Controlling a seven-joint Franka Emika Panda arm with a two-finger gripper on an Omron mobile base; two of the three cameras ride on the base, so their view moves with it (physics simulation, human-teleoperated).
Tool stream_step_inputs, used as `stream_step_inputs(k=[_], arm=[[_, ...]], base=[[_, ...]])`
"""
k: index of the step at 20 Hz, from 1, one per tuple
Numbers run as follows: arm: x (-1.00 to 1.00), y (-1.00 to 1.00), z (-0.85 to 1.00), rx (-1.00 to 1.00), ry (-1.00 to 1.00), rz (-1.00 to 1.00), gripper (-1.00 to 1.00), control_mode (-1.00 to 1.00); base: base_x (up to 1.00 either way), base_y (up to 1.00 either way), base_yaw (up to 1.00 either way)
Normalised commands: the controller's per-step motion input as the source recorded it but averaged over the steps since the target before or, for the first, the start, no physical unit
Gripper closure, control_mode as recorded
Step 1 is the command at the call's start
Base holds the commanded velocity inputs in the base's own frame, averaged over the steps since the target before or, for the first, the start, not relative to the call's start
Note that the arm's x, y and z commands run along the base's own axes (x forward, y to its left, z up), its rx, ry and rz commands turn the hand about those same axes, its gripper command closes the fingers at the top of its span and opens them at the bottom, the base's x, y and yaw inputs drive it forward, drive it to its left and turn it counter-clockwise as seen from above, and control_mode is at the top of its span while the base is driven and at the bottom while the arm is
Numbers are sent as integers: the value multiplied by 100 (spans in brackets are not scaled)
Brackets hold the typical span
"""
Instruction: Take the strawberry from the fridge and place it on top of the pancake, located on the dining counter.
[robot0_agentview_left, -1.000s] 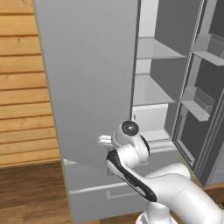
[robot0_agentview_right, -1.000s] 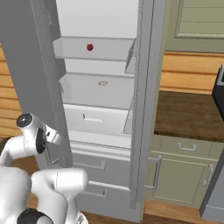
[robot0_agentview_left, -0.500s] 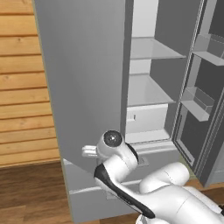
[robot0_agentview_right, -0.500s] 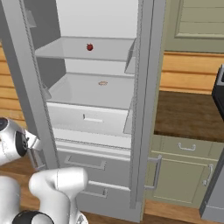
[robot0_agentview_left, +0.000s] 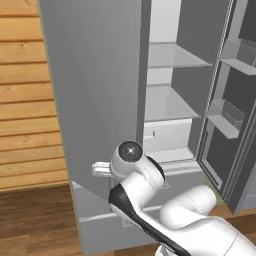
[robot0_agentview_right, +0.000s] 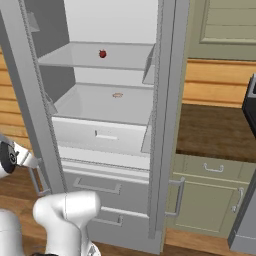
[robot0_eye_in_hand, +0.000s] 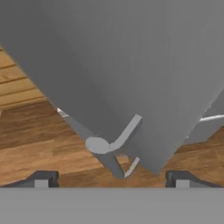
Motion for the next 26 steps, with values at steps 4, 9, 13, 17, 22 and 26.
stream_step_inputs(k=[4, 9, 13, 17, 22, 26], arm=[[-76, 0, 74, 3, -3, -2, -100, -100], [-94, -46, 40, 12, -15, -1, -100, -100], [-85, -97, 17, 18, -15, 0, -100, -100], [-64, -100, 10, 24, -5, 0, -100, -100], [-49, -100, 1, 27, 0, 0, -100, -100], [-28, -99, 0, 22, 0, 0, -100, -100]], base=[[0, 0, 0], [0, 0, 0], [0, 0, 0], [0, 0, 0], [0, 0, 0], [0, 0, 0]])
